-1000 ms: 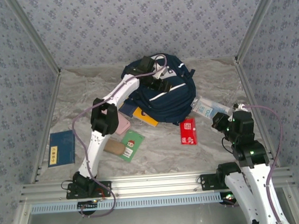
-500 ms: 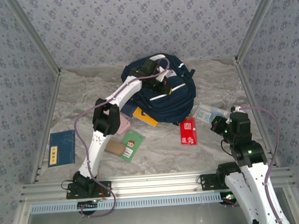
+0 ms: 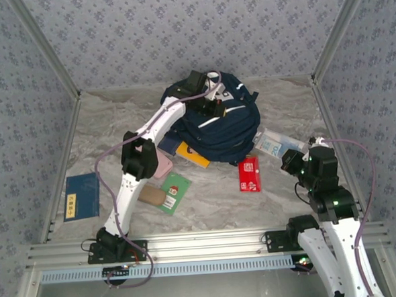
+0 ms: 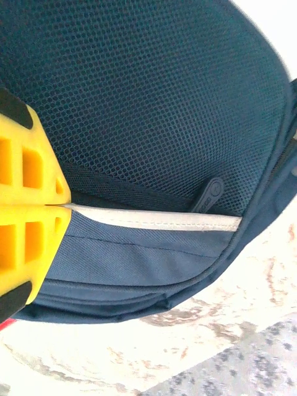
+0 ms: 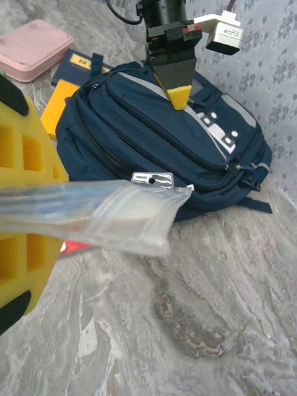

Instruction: Pack the student bag

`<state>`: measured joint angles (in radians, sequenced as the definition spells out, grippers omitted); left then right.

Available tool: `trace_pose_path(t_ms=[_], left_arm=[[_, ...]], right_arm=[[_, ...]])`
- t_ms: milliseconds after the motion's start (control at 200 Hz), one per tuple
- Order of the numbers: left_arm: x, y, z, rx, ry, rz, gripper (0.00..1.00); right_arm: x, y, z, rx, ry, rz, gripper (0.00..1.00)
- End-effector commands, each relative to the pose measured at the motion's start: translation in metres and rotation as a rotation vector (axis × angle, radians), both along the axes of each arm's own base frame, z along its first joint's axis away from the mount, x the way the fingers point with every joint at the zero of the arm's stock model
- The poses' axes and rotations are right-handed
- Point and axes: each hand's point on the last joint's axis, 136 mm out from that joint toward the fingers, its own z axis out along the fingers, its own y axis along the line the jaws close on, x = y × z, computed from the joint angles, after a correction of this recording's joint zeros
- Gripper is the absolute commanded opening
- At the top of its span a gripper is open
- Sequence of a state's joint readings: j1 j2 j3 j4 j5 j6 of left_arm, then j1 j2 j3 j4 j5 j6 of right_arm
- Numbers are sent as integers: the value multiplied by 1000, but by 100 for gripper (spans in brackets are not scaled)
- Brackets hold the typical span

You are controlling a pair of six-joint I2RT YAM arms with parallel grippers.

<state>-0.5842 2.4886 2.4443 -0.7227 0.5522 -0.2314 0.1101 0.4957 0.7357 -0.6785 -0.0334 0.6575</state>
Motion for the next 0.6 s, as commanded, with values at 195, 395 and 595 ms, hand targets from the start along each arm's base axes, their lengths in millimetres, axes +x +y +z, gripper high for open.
trace_pose_path(t_ms=[195, 395, 595], left_arm=[[28, 52, 191, -210, -310, 209, 0], [20, 65, 230, -243, -373, 233, 0], [11, 70, 242, -247, -382, 233, 0]], right_arm=[[13, 21, 41, 115, -109, 78, 0], [43, 43, 39, 235, -99, 143, 0], [90, 66, 47, 367, -136, 177, 0]])
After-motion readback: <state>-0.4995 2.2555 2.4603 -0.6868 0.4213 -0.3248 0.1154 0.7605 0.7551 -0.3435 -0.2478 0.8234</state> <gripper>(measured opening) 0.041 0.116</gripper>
